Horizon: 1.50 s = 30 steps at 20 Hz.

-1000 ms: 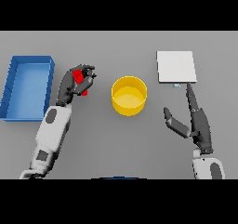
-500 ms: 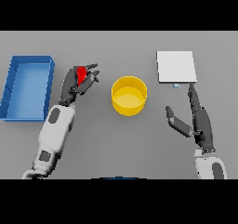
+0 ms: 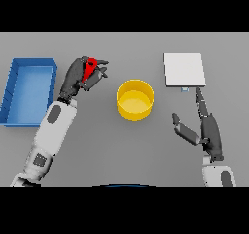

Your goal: Pick up the red beaker and tilt it to pour out 1 green nut into yellow bowl. Pick up the yellow bowl and place it on the metallic measuring scale.

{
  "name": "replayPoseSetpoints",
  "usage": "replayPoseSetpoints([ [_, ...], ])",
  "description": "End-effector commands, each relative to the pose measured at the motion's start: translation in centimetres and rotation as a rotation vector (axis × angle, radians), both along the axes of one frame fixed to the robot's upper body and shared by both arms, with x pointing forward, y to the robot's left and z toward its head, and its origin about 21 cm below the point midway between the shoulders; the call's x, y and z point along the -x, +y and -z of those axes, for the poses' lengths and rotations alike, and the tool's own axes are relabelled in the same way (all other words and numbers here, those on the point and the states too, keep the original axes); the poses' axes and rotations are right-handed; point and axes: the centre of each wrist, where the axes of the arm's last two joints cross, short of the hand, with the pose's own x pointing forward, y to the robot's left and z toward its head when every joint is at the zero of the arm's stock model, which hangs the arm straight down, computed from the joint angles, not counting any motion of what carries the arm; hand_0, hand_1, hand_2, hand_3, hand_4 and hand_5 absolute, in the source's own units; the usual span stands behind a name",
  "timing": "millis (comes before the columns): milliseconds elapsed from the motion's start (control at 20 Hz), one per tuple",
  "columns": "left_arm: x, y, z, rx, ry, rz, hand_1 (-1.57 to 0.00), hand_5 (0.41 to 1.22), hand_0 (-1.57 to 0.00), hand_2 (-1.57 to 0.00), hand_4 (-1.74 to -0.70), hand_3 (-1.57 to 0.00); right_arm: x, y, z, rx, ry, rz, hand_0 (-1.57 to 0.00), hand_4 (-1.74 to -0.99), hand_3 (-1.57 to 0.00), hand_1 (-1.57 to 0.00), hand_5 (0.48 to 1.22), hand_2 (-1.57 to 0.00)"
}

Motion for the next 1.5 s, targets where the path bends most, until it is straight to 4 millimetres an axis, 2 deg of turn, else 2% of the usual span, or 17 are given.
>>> replayPoseSetpoints([
  [0,0.0,0.0,-0.3,-0.054,0.002,0.017,-1.56,1.125,-1.56,-1.56,-1.73,-1.56,0.2,0.2,0.0,0.007,0.007,0.001,0.0,-1.256,0.0,0.0,0.671,0.0],
  [300,-0.1,-1.2,-1.8,-0.239,0.015,0.054,-1.57,1.114,-1.57,-1.57,-1.73,-1.56,-0.1,0.1,-0.4,0.002,0.036,0.009,0.0,-1.254,0.0,0.0,0.68,0.0],
  [500,-0.3,-2.1,-2.6,-0.541,-0.018,0.068,-1.57,1.133,-1.57,-1.57,-1.74,-1.57,0.0,0.1,-0.5,-0.013,0.022,0.008,0.0,-1.254,0.0,0.0,0.687,0.0],
  [650,-0.6,-3.7,-3.3,-0.774,-0.093,0.127,-1.57,1.145,-1.57,-1.57,-1.74,-1.57,0.3,0.4,-0.5,-0.012,0.025,-0.011,0.0,-1.262,0.0,0.0,0.694,0.0],
  [750,-1.1,-4.6,-4.1,-0.887,-0.119,0.141,-1.57,1.173,-1.57,-1.57,-1.74,-1.57,0.2,0.7,-0.6,-0.007,0.018,-0.011,0.0,-1.27,0.0,0.0,0.7,0.0],
  [850,-1.4,-4.8,-4.4,-0.981,-0.154,0.177,-1.57,1.19,-1.57,-1.57,-1.74,-1.57,0.5,0.2,-0.6,0.0,0.016,-0.006,0.0,-1.274,0.0,0.0,0.704,0.0],
  [950,-1.7,-5.5,-5.2,-1.074,-0.196,0.22,-1.57,1.201,-1.57,-1.57,-1.65,-1.57,0.3,0.7,-0.3,-0.019,0.036,-0.005,0.0,-1.284,0.0,0.0,0.705,0.0],
  [1000,-1.7,-5.9,-5.4,-1.122,-0.206,0.246,-1.57,1.205,-1.57,-1.57,-1.67,-1.57,0.3,0.7,-0.4,-0.023,0.035,-0.005,0.0,-1.283,0.0,0.0,0.702,0.0],
  [1100,-1.6,-6.9,-6.3,-1.243,-0.209,0.301,-1.57,1.211,-1.57,-1.57,-1.69,-1.39,0.6,0.4,-0.3,-0.045,0.021,0.001,0.0,-1.287,0.0,0.0,0.69,0.0],
  [1200,-1.8,-7.9,-6.3,-1.335,-0.246,0.36,-1.57,1.215,-1.57,-1.57,-1.7,-1.28,0.5,0.5,-0.1,-0.054,0.023,0.008,0.0,-1.292,0.0,0.0,0.678,0.0],
  [1450,-1.9,-9.3,-6.2,-1.562,-0.317,0.495,-1.57,1.219,-1.57,-1.57,-1.73,-1.47,0.3,0.8,0.0,-0.095,0.031,0.004,0.0,-1.291,0.0,0.0,0.648,0.0],
])
